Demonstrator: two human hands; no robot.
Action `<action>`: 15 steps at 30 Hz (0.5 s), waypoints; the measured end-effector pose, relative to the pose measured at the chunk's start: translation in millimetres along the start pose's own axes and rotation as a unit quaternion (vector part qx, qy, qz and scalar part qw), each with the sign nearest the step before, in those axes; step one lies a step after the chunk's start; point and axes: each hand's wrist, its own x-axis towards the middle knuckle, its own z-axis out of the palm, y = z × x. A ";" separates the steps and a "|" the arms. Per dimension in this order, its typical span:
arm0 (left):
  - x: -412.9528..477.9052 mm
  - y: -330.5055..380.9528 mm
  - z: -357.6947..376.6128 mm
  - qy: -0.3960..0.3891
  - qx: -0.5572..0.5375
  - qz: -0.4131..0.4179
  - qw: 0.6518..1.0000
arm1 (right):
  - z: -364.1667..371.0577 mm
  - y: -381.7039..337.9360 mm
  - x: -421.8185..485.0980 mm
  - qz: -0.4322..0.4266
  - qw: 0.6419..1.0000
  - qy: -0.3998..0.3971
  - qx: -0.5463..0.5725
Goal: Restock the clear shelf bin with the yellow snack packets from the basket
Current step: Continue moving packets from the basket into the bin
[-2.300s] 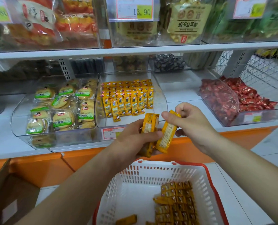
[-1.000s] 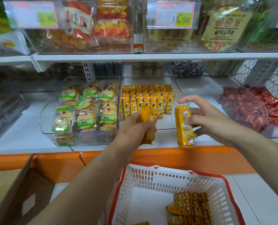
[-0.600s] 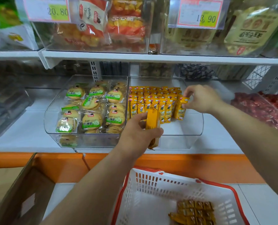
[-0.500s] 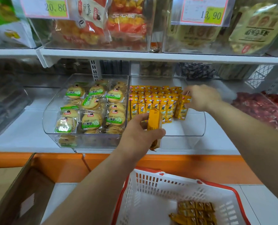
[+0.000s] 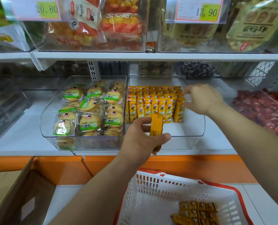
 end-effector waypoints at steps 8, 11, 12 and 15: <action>-14.2 5.8 21.0 -0.037 0.021 0.019 0.999 | -31.9 -8.6 -134.5 -0.006 0.849 -0.078 0.522; -23.2 9.0 37.7 -0.057 0.066 0.047 0.995 | -33.8 -13.0 -155.7 0.050 0.778 -0.135 0.611; -26.3 9.0 43.7 -0.060 0.078 0.057 0.994 | -35.2 -13.1 -158.4 0.066 0.766 -0.140 0.624; -34.7 6.7 58.2 -0.058 0.097 0.085 0.990 | -37.3 -10.3 -163.1 0.098 0.760 -0.143 0.626</action>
